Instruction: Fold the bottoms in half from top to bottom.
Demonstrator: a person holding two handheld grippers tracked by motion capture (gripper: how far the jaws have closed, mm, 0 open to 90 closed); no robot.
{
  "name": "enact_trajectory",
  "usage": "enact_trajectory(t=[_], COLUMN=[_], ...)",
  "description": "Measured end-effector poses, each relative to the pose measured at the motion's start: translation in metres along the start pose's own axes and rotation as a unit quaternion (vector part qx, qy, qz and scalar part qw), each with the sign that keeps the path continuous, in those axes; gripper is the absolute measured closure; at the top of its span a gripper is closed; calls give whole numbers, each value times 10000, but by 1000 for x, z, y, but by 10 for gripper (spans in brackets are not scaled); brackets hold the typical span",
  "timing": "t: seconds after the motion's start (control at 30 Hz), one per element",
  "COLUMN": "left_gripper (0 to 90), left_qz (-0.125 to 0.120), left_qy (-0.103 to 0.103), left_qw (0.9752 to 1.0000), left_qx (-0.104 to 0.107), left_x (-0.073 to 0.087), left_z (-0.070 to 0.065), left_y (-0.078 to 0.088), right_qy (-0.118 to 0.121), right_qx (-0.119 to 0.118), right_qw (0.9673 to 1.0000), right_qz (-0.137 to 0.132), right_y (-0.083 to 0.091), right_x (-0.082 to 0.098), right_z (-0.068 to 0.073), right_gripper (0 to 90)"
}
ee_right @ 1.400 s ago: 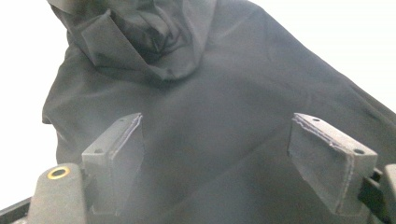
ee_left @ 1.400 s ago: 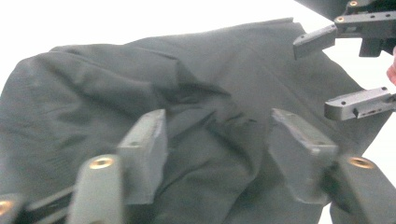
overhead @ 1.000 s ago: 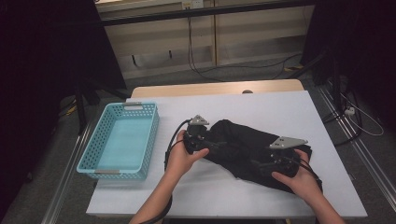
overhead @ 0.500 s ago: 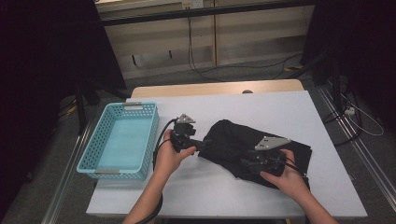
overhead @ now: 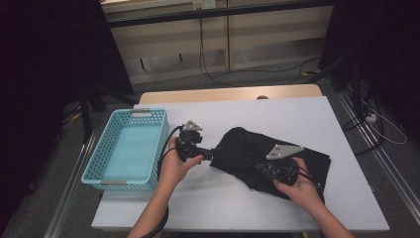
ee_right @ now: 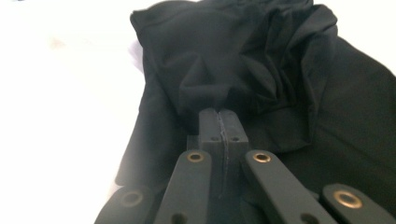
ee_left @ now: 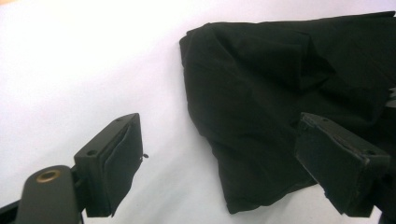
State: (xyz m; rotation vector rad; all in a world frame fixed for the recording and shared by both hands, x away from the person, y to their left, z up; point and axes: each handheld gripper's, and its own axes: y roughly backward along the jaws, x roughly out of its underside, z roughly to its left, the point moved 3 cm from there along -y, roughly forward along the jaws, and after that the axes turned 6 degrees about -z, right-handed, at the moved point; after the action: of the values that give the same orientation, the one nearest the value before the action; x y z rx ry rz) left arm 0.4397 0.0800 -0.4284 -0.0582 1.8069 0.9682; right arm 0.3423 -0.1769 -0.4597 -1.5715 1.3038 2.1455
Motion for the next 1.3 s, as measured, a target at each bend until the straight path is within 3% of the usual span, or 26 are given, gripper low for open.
enact_trajectory(t=[0.27,0.43,0.67,0.7,0.87,1.07,1.1,1.2,1.3], left_gripper=[156,156,156,156,157,157,157,157,157], left_qz=[16,41,60,55,55,79,70,73,70], left_qy=[8,16,-25,-35,-11,-29,-8,1,7], left_qw=[10000,10000,10000,10000,10000,9999,9999,9999,9999], left_qx=[-44,-38,-33,-63,-83,-93,-112,-122,-127], left_x=[2,2,1,2,2,3,4,5,6], left_z=[3,1,1,1,3,4,4,5,7], left_y=[1,0,0,0,0,1,1,3,3], right_qy=[-47,-64,-88,-89,-229,-359,-430,-489,-551], right_qx=[80,204,164,231,565,813,886,1075,1245], right_qw=[9998,9997,9998,9997,9979,9959,9950,9930,9906], right_qz=[-195,-128,-34,-51,-209,-182,-151,-3,159], right_y=[28,44,53,53,53,36,24,7,-8], right_x=[2,12,21,21,13,3,1,-1,2], right_z=[-6,-10,-12,-13,-22,-34,-38,-45,-54], right_gripper=[900,900,888,800,536,426,361,292,271])
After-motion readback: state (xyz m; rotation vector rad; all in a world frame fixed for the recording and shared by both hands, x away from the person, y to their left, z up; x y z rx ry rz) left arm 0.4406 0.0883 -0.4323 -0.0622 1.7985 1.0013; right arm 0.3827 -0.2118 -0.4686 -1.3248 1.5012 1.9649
